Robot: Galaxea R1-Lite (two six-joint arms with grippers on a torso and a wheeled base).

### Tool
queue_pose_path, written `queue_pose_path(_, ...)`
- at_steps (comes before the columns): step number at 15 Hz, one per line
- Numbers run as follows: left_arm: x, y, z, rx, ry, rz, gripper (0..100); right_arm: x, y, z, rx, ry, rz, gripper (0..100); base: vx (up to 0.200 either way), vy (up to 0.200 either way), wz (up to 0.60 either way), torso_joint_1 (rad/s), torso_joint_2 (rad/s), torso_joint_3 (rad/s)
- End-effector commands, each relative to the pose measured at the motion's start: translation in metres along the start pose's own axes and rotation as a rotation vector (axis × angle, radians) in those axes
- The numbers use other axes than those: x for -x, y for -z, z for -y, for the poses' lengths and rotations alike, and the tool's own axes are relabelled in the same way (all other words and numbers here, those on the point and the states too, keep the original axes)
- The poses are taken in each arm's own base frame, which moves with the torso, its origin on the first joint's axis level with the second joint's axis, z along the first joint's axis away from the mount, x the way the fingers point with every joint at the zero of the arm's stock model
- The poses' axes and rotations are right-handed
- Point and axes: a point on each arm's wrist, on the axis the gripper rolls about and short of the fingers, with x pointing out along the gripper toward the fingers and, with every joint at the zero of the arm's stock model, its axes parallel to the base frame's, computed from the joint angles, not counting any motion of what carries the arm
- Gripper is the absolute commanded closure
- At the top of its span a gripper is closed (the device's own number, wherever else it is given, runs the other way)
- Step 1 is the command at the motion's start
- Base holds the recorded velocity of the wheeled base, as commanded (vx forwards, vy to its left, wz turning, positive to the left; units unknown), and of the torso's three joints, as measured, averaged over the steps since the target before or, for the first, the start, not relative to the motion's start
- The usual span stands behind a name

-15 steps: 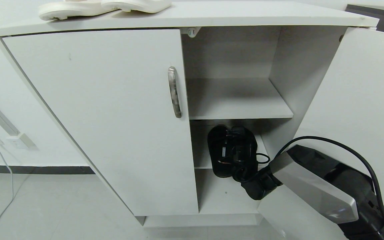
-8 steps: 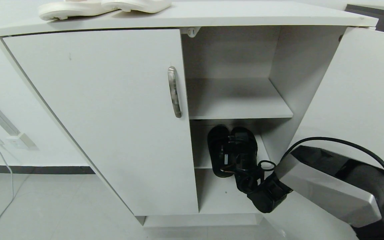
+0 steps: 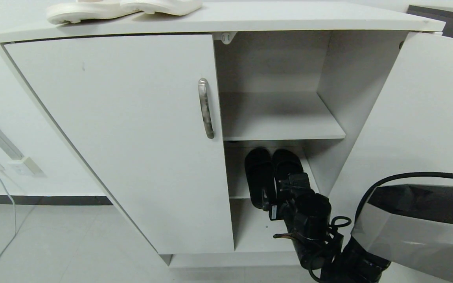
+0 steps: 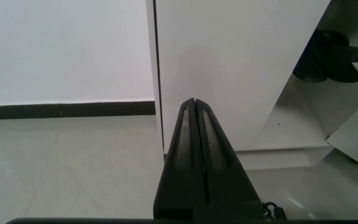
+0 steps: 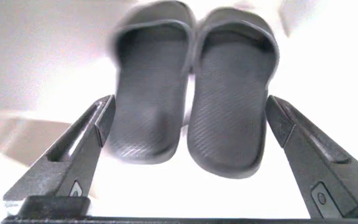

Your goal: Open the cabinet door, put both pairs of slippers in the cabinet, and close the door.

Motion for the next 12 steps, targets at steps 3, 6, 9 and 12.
queue_pose_path(3, -0.0001, 0.0, 0.0, -0.002, 0.001, -0.001, 100, 0.0121, -0.0017, 0.0014, 0.003, -0.018, -0.004, 0, -0.133, 0.0, 0.0, 0.002, 0.0, 0.003)
queue_pose_path(6, -0.0001, 0.0, 0.0, 0.0, -0.001, -0.001, 100, 0.0124, -0.0041, 0.0015, -0.001, -0.019, 0.002, 0, -0.133, 0.0, 0.0, 0.002, 0.0, 0.003)
queue_pose_path(9, -0.0001, 0.0, 0.0, 0.001, -0.001, -0.001, 100, 0.0131, -0.0066, 0.0019, -0.005, -0.019, 0.007, 0, 0.0, 0.0, 0.0, 0.0, 0.0, 0.0)
queue_pose_path(12, -0.0001, 0.0, 0.0, 0.0, 0.001, -0.001, 100, 0.0135, -0.006, 0.0023, -0.003, -0.019, 0.005, 0, 0.0, 0.0, 0.0, 0.0, 0.0, 0.0)
